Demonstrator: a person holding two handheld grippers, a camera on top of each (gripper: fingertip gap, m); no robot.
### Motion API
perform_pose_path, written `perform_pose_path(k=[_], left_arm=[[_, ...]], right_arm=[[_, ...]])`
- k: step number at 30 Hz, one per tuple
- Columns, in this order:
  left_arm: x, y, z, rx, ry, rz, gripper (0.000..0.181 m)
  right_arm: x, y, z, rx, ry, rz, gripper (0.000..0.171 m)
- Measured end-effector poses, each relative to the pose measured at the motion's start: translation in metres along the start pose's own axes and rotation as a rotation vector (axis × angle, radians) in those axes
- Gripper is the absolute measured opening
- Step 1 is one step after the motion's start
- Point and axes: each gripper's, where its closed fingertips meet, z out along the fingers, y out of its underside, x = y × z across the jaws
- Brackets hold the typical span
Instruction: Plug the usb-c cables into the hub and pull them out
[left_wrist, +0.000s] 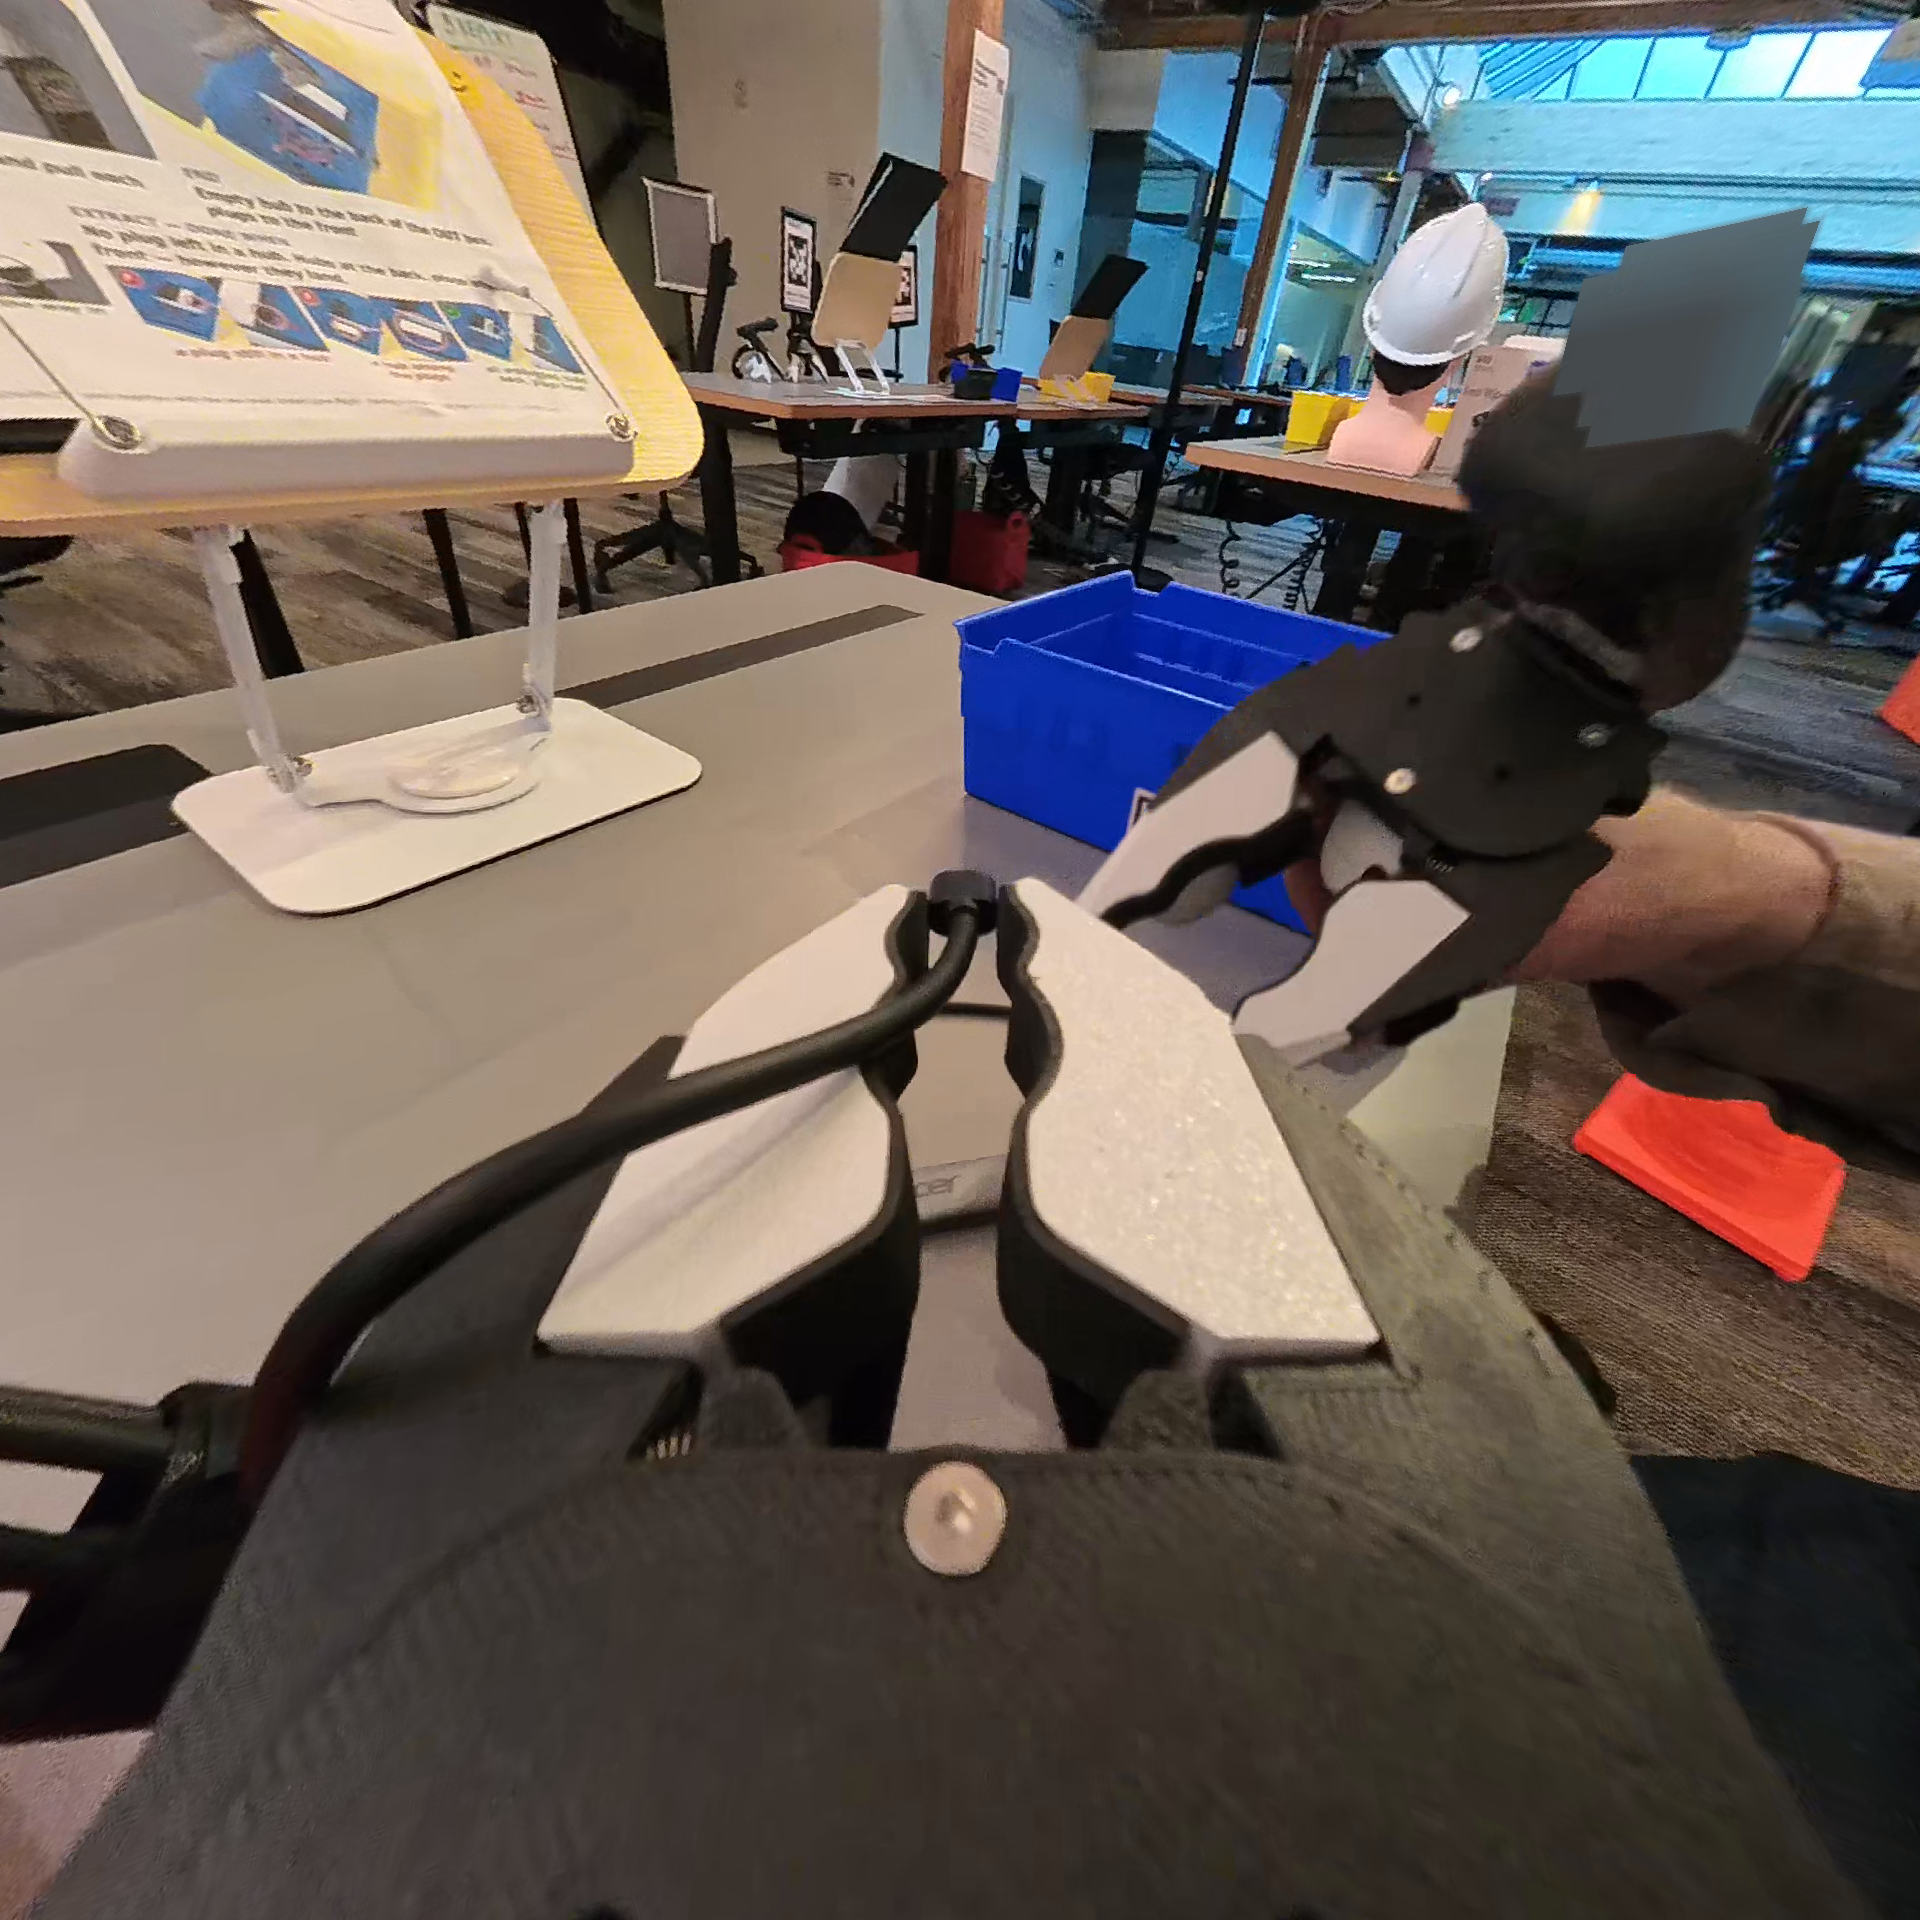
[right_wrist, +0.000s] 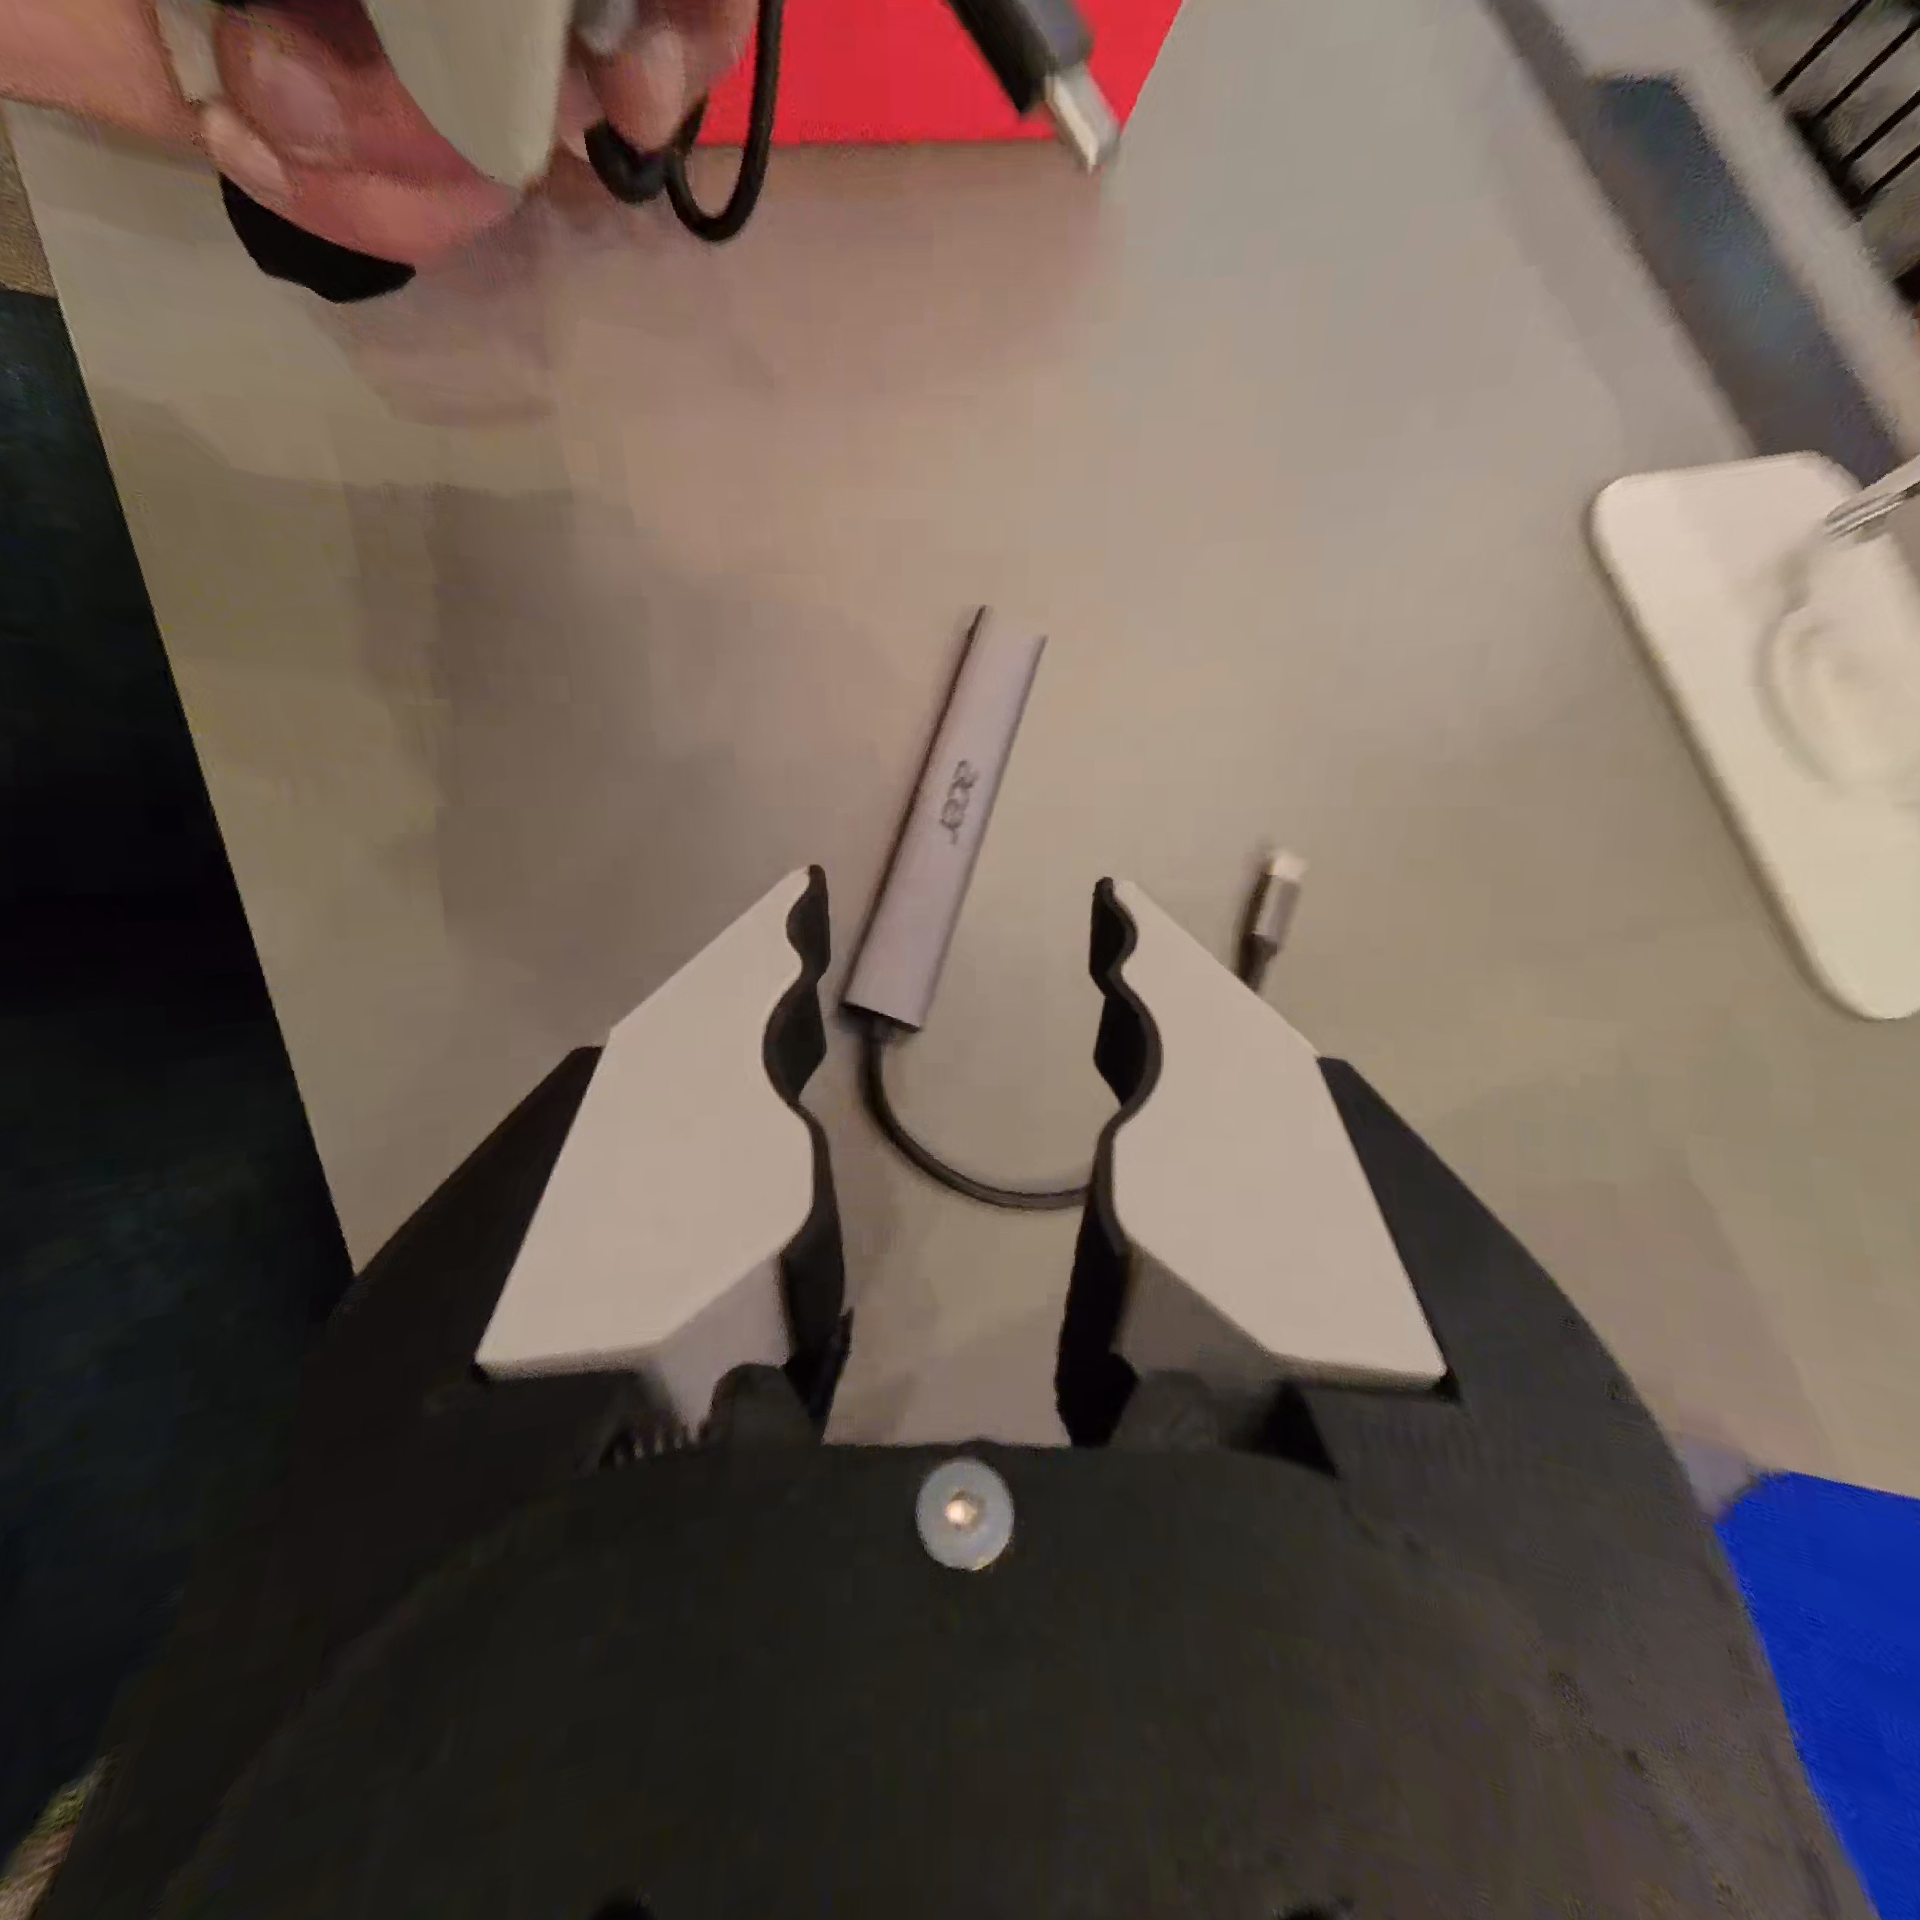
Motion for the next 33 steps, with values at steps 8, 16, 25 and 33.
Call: perform_pose_path(k=[8, 16, 25, 33], left_arm=[[-0.009, 0.010, -0.009, -0.001, -0.033, -0.005, 0.012], [-0.015, 0.013, -0.011, 0.011, -0.042, -0.016, 0.012], [-0.025, 0.021, -0.013, 0.012, -0.073, -0.030, 0.012], [-0.028, 0.033, -0.007, -0.026, -0.101, 0.002, 0.012]], right_arm=[[-0.012, 0.024, 0.044, -0.107, -0.033, 0.049, 0.042], [-0.005, 0.023, 0.053, -0.097, -0.039, 0.078, 0.020], [0.005, 0.019, 0.044, 0.011, -0.107, 0.246, 0.019], [0.025, 0.009, 0.026, 0.112, -0.135, 0.381, 0.019]])
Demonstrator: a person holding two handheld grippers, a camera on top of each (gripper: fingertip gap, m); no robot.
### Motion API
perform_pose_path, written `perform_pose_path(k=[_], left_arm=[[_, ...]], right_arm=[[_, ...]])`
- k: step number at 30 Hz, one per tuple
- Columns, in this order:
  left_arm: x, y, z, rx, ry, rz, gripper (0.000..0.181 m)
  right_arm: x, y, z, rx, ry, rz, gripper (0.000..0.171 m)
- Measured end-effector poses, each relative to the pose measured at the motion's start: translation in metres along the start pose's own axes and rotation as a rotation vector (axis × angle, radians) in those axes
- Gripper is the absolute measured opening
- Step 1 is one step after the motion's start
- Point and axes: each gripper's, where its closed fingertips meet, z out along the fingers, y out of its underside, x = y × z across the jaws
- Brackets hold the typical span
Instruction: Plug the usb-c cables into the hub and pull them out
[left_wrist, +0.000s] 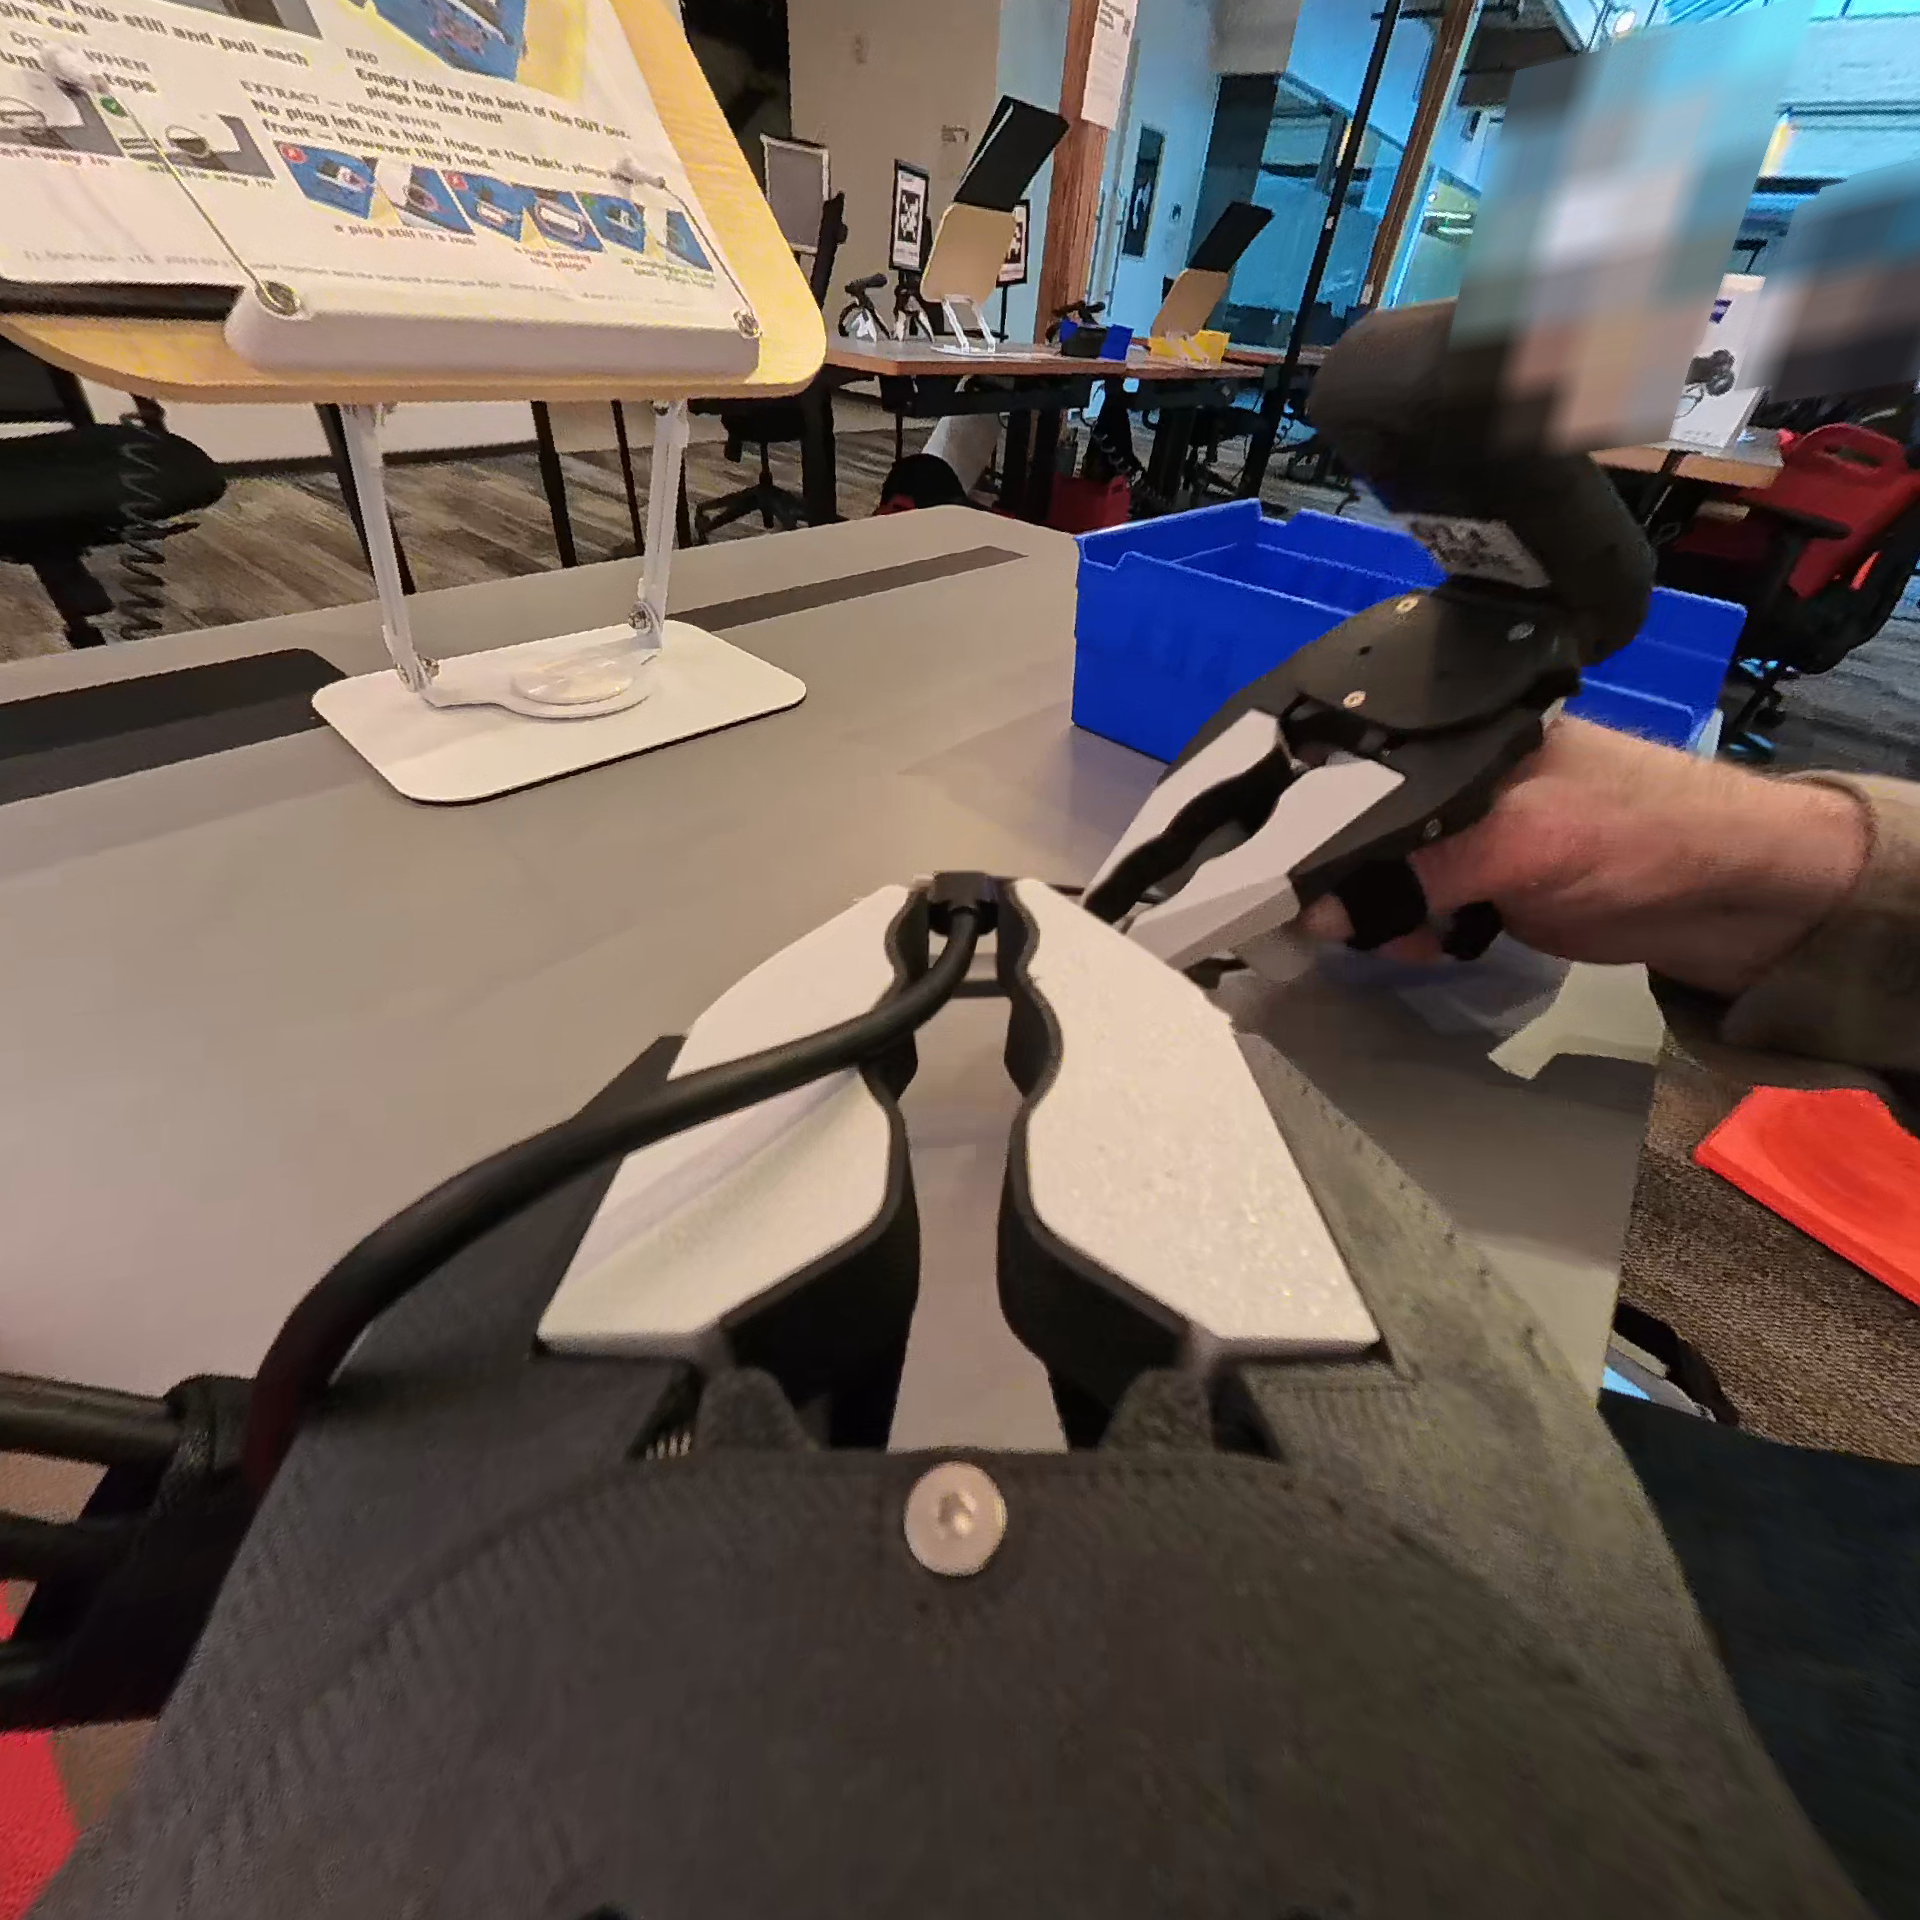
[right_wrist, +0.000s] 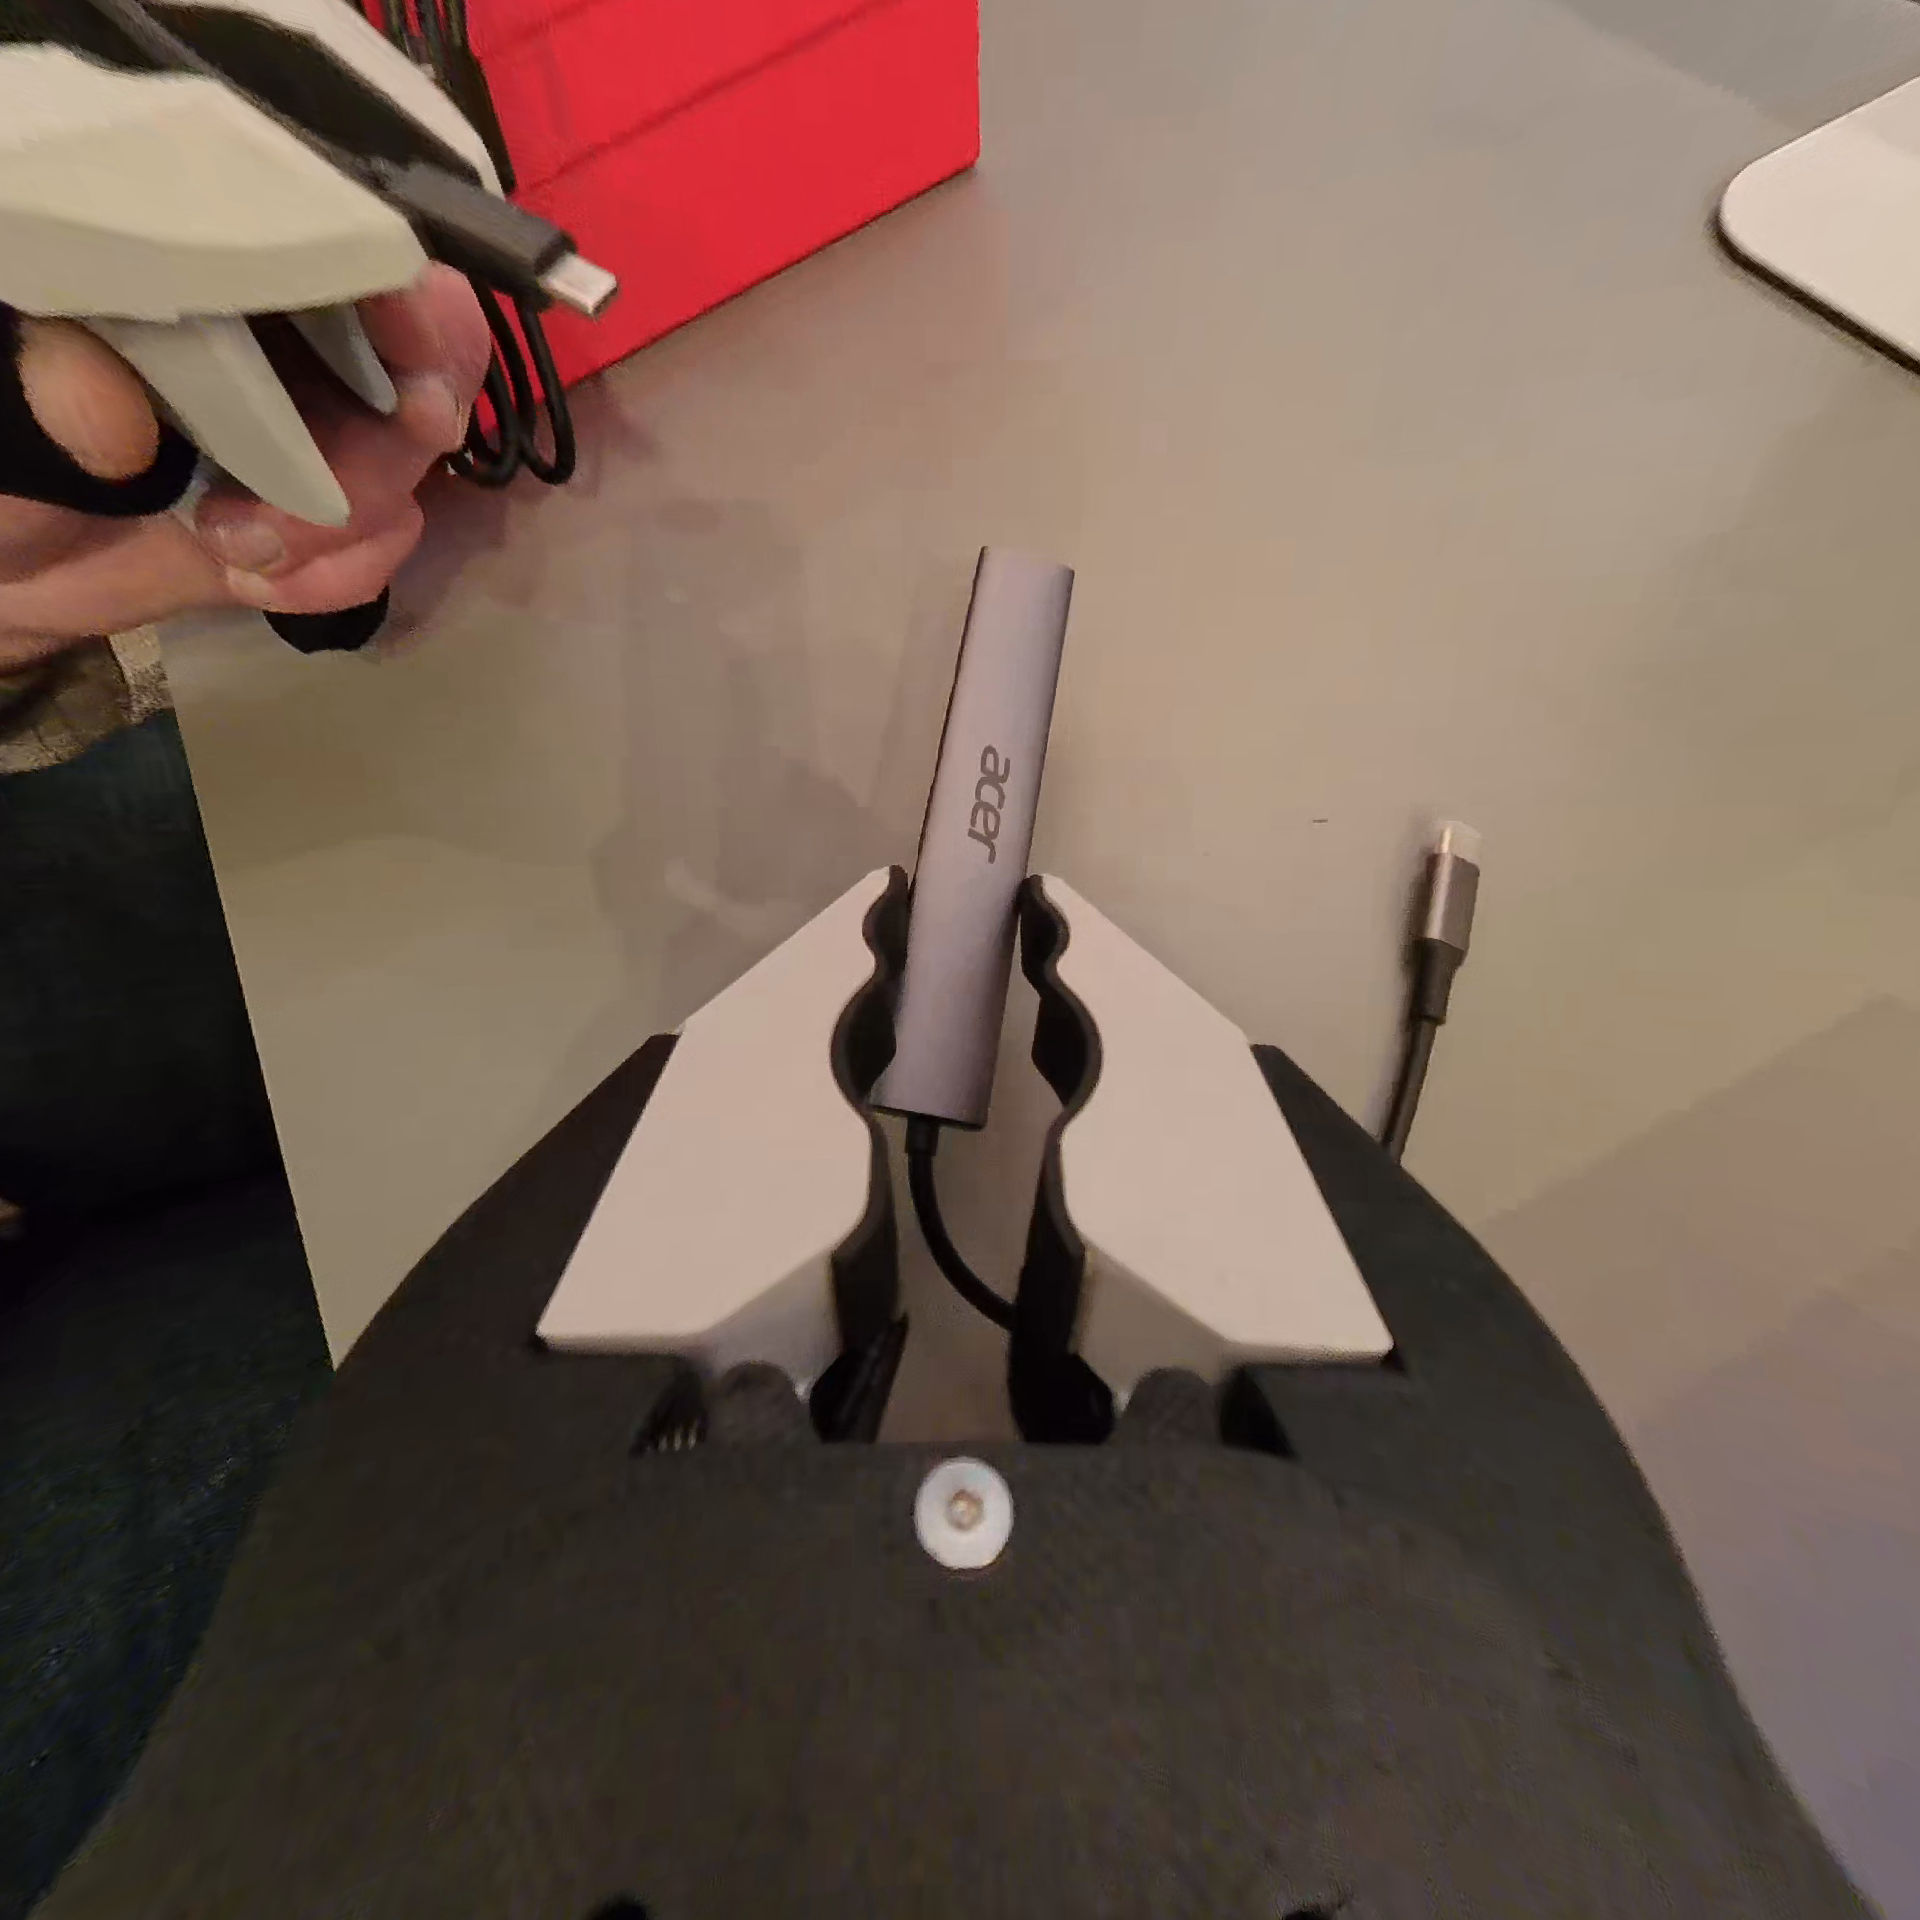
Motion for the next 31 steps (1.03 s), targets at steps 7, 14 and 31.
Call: perform_pose_path(k=[7, 14, 31], left_arm=[[0.001, 0.009, 0.007, -0.033, -0.031, 0.047, 0.012], [-0.001, 0.015, 0.013, -0.064, -0.103, 0.151, 0.012], [0.011, 0.023, 0.032, -0.114, -0.141, 0.364, 0.012]], right_arm=[[0.000, -0.014, -0.009, 0.051, -0.018, 0.038, 0.019], [-0.003, -0.026, -0.014, 0.068, -0.029, 0.049, 0.019], [-0.009, -0.037, -0.012, 0.053, -0.058, 0.060, 0.019]])
